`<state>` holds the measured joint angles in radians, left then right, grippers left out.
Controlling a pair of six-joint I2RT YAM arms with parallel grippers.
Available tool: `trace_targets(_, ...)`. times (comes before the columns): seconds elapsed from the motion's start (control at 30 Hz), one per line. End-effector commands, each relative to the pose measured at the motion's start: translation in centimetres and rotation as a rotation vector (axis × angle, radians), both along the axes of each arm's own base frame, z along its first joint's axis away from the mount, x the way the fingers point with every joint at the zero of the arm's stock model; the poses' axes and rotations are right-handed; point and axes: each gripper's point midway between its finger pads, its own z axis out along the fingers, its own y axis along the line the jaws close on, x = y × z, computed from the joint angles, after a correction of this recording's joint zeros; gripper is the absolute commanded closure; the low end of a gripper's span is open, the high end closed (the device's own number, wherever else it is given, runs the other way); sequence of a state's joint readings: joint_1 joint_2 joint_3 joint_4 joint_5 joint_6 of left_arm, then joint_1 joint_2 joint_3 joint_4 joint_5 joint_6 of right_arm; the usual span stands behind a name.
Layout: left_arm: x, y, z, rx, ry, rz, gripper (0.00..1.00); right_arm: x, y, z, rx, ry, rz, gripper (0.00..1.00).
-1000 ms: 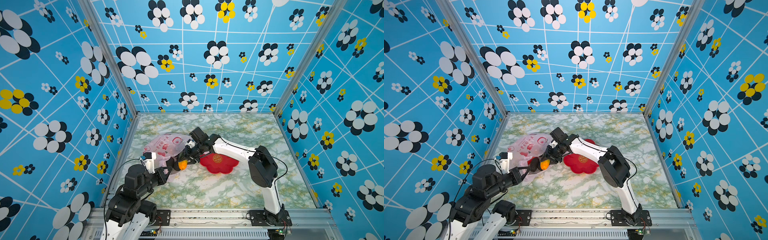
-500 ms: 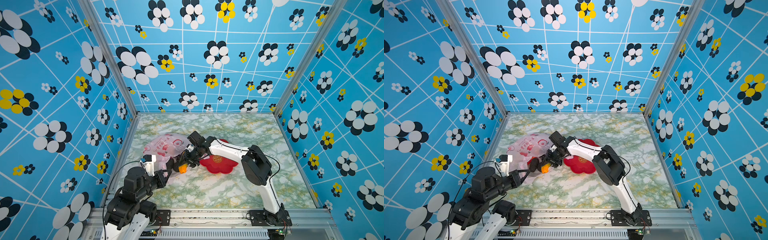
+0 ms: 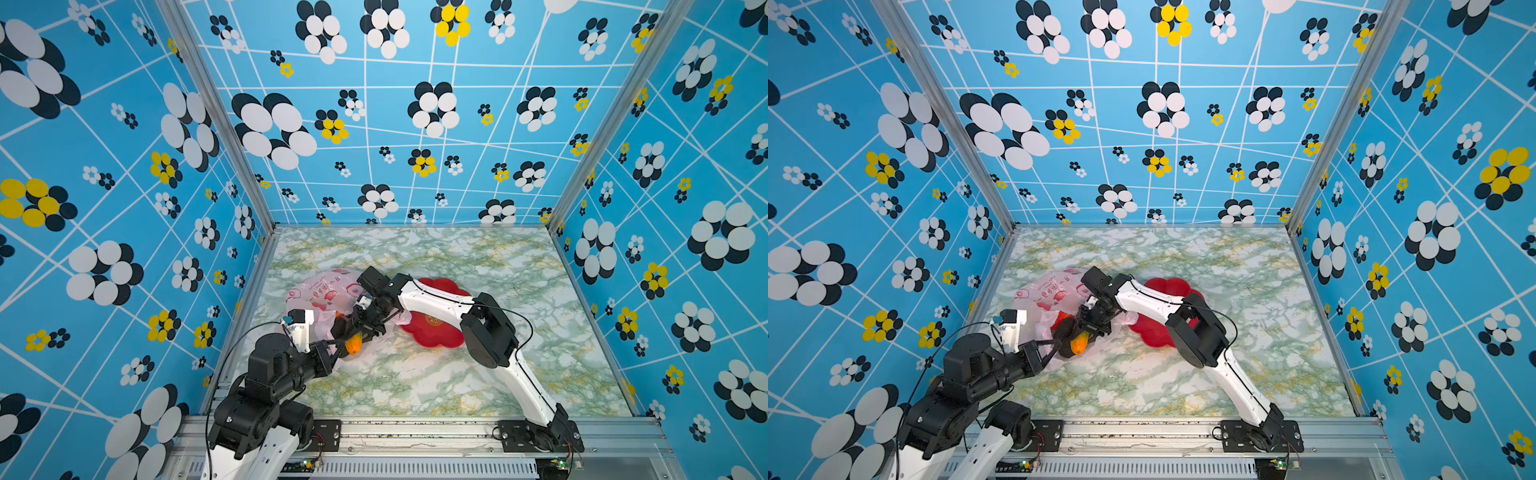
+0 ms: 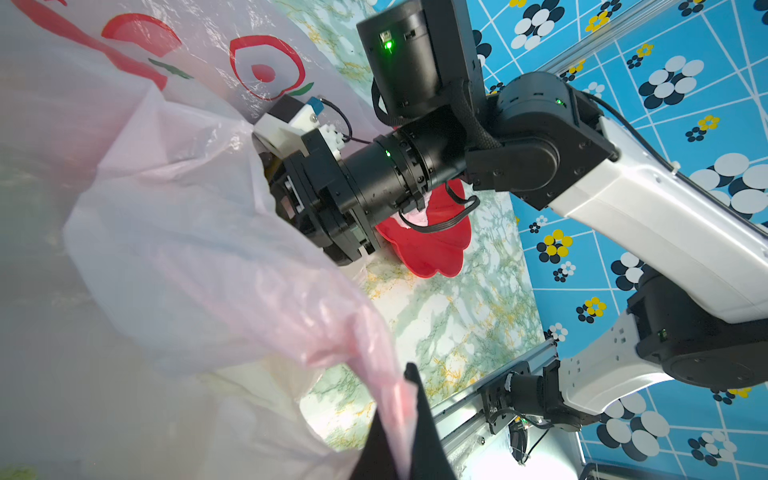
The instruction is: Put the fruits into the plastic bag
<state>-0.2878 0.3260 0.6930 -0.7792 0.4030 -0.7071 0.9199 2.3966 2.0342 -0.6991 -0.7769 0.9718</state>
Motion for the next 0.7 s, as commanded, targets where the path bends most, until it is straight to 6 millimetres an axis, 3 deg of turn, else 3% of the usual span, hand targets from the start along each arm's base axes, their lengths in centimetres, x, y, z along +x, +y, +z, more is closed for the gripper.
trace_targets(0.0, 0.2, -0.2, 0.3, 0.006, -0.027, -0.023, 1.0, 0.4, 0.4, 0.1, -0.01, 0.008, 0.028, 1.0)
trace_targets(0.33, -0.4, 0.0, 0.6, 0.009, -0.042, -0.018, 1.0, 4.0, 3.8, 0.5, 0.043, -0.071, -0.011, 1.0)
trace_targets(0.67, -0.7, 0.2, 0.6, 0.003, -0.039, -0.007, 1.0, 11.2, 5.7, 5.4, 0.174, -0.413, -0.168, 1.0)
